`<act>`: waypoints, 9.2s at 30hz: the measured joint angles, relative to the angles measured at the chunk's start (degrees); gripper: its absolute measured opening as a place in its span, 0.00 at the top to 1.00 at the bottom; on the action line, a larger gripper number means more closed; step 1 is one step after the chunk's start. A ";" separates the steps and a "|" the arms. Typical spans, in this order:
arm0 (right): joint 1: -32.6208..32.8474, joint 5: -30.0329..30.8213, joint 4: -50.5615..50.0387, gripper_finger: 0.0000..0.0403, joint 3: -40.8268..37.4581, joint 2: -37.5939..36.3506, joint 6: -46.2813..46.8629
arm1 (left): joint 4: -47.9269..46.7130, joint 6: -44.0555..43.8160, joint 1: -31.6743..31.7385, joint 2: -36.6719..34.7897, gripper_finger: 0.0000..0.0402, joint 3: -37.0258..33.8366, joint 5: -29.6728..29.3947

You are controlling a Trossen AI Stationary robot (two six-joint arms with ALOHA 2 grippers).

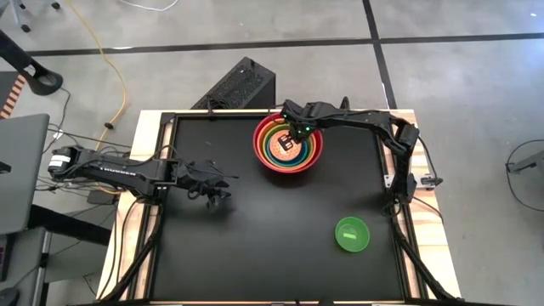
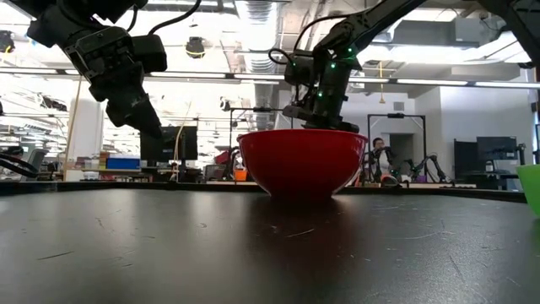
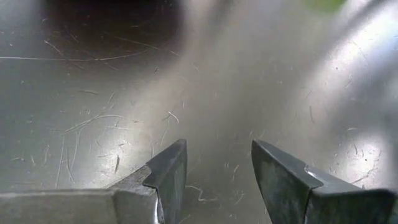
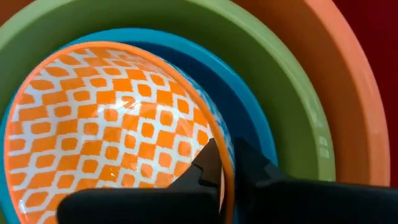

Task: Nest bowls inside each other
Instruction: Stack the orange patterned bowl on top of the blue bowl, then stack the green bowl on top of the orange patterned bowl, then return to Home Position

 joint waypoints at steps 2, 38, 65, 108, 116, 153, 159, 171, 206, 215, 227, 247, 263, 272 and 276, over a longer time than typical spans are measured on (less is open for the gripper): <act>0.00 0.02 0.00 0.89 0.00 0.00 0.05 | 0.02 -0.02 0.00 0.00 0.58 0.00 0.01; 1.67 5.54 -11.44 0.70 9.46 -0.10 -0.75 | 0.02 -0.95 -0.02 0.00 0.58 0.00 1.76; 30.13 3.02 -26.88 0.87 0.68 -26.32 11.71 | 2.00 2.53 -0.01 0.00 0.58 0.02 0.63; 57.50 -7.34 -4.59 0.84 -51.03 -40.98 44.66 | 10.88 -7.37 0.00 0.02 0.58 0.02 -1.91; 53.49 -11.95 -10.11 0.97 -43.38 -43.78 39.91 | 12.28 -7.81 0.00 0.02 0.58 0.02 -1.99; 2.61 -3.86 -8.76 1.00 1.64 -10.16 3.47 | 10.97 -0.25 -0.02 0.02 0.58 0.02 0.83; 0.27 -3.35 -7.84 1.00 1.64 -8.63 3.44 | 10.92 0.19 0.00 0.02 0.58 0.02 1.17; -0.46 -3.39 -7.22 1.00 1.56 -4.88 3.60 | 9.28 0.40 -0.01 0.02 0.58 0.02 1.52; -0.04 -2.35 -7.88 0.61 1.55 -6.43 2.61 | 9.39 0.37 -0.02 0.02 0.58 0.02 2.35; 5.57 -8.94 -8.82 0.60 1.53 -17.52 0.67 | 14.06 0.67 -0.02 0.00 0.58 0.02 2.74; 26.62 -1.57 -8.60 0.61 1.53 -30.50 -7.47 | 26.15 6.07 0.67 -7.09 0.58 0.02 3.11; 27.03 -3.97 38.03 0.63 -41.63 -53.42 -7.29 | 1.23 10.88 2.21 -34.09 0.58 0.04 -1.38; 22.47 -9.56 68.31 0.80 -73.78 -66.07 4.06 | 7.17 2.19 2.21 -49.05 0.58 -16.09 -6.68; 20.52 -11.33 55.77 0.87 -77.40 -79.80 3.69 | 6.71 -0.97 2.21 -55.96 0.58 -21.46 -12.98; 19.94 -10.88 47.52 0.88 -77.40 -86.27 1.39 | 6.32 -1.47 2.21 -56.13 0.58 -21.44 -15.34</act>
